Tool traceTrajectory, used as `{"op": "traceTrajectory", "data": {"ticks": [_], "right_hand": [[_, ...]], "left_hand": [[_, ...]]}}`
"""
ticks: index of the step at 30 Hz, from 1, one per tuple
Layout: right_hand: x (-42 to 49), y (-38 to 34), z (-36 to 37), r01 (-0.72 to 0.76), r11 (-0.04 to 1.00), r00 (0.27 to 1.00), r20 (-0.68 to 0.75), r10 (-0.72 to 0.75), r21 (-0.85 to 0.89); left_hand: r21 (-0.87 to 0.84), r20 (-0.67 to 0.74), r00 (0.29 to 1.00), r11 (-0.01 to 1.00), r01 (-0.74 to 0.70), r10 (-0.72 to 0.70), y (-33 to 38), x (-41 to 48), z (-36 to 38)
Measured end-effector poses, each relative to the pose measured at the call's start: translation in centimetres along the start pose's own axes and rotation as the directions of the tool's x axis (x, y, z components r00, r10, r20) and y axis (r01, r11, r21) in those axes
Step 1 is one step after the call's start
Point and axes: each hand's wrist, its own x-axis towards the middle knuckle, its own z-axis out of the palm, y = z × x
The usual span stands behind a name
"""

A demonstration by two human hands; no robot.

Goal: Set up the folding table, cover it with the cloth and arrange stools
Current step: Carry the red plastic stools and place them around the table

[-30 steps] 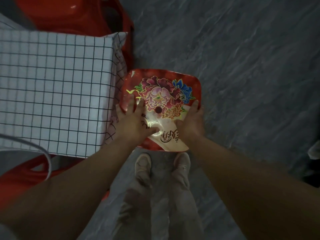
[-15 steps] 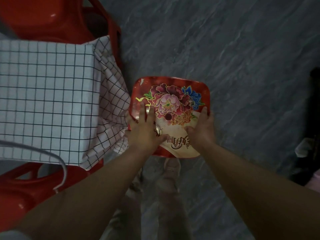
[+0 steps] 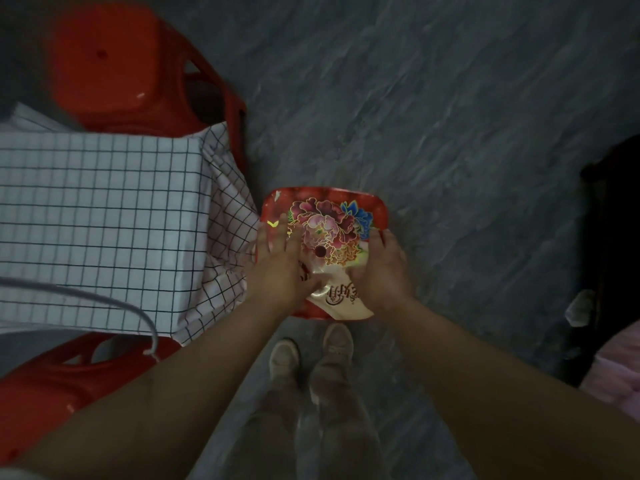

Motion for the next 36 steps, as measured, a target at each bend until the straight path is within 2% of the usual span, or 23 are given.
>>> {"op": "traceTrajectory", "data": {"ticks": [5,9,13,18,23,27,36], "right_hand": [[-6.2,-3.0,-5.2,0.095,0.986,0.995,-0.008,-0.097,-0.138],[-12.3,-4.9,-9.1,0.089,0.981,0.995,-0.033,-0.096,-0.17],[-17.6,-5.7,-12.2,0.084,0.975,0.988,-0.11,-0.109,-0.207],[-21.3,-4.6,-15.6,0.078,0.976,0.981,-0.161,-0.113,-0.205],[-20.8,-0.9,-19.8,0.111,0.962,0.963,-0.213,-0.166,-0.249],[-19.0,3.7,-24.3,0.127,0.944,0.962,-0.193,-0.192,-0.304],[-13.2,11.8,-36.6,0.239,0.886,0.936,-0.148,-0.319,-0.398]], "left_hand": [[0.086,-0.085,0.989,0.99,-0.114,0.121,2.1,-5.0,-5.7],[0.068,-0.077,0.98,0.981,-0.18,0.185,3.3,-9.6,-9.9],[0.063,-0.136,0.95,0.959,-0.276,0.282,4.5,-13.9,-13.1],[0.124,-0.182,0.914,0.931,-0.344,0.362,6.9,-17.1,-15.8],[0.182,-0.191,0.904,0.919,-0.35,0.382,11.6,-17.5,-16.4],[0.195,-0.175,0.913,0.922,-0.335,0.368,17.7,-16.4,-16.2],[0.169,-0.254,0.929,0.958,-0.232,0.27,32.4,-12.1,-18.2]]}}
